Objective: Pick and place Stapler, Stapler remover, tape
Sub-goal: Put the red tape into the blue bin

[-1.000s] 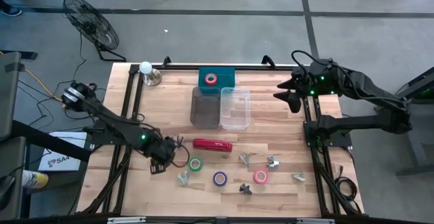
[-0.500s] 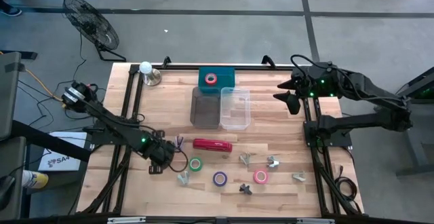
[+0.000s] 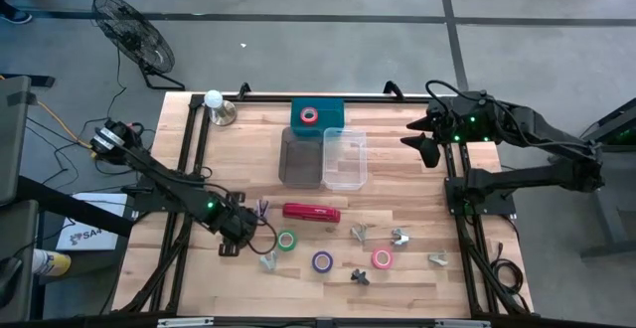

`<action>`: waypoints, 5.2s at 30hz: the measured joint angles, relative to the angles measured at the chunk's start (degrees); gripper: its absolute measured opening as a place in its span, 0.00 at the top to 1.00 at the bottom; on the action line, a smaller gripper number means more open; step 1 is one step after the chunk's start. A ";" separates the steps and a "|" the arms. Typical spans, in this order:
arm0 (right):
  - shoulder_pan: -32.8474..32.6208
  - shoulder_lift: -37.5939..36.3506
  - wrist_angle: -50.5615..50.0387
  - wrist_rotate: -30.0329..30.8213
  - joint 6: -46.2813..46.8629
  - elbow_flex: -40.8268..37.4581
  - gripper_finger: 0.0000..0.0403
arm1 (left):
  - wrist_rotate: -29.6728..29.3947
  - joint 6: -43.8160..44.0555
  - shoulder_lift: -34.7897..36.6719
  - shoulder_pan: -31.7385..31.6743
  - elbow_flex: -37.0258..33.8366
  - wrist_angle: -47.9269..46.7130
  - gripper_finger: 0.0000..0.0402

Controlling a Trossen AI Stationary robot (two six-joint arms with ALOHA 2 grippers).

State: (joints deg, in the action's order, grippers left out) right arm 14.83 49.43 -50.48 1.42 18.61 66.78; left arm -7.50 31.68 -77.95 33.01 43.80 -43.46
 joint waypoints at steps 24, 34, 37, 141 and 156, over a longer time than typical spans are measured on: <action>0.00 0.02 -0.94 1.45 0.66 0.00 0.41 | 3.37 3.11 -0.20 0.00 -2.37 1.32 0.56; 0.00 0.02 -0.96 1.47 0.85 0.00 0.41 | 2.72 3.12 -4.60 0.00 -2.37 2.53 0.56; 0.00 0.04 -0.96 1.45 0.87 0.00 0.41 | 2.72 3.52 -6.03 0.00 -2.37 3.04 0.56; -6.60 11.73 44.77 -11.21 -11.25 -0.15 0.41 | 3.97 -26.71 -8.98 -27.50 41.34 51.47 0.91; -9.42 18.87 52.41 -11.35 -11.19 -0.13 0.42 | 3.34 -26.73 -8.98 -27.41 41.30 51.03 0.91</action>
State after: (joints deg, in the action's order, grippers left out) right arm 5.41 68.30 1.93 -9.93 7.42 66.65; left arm -4.16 4.95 -86.94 5.61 85.10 7.57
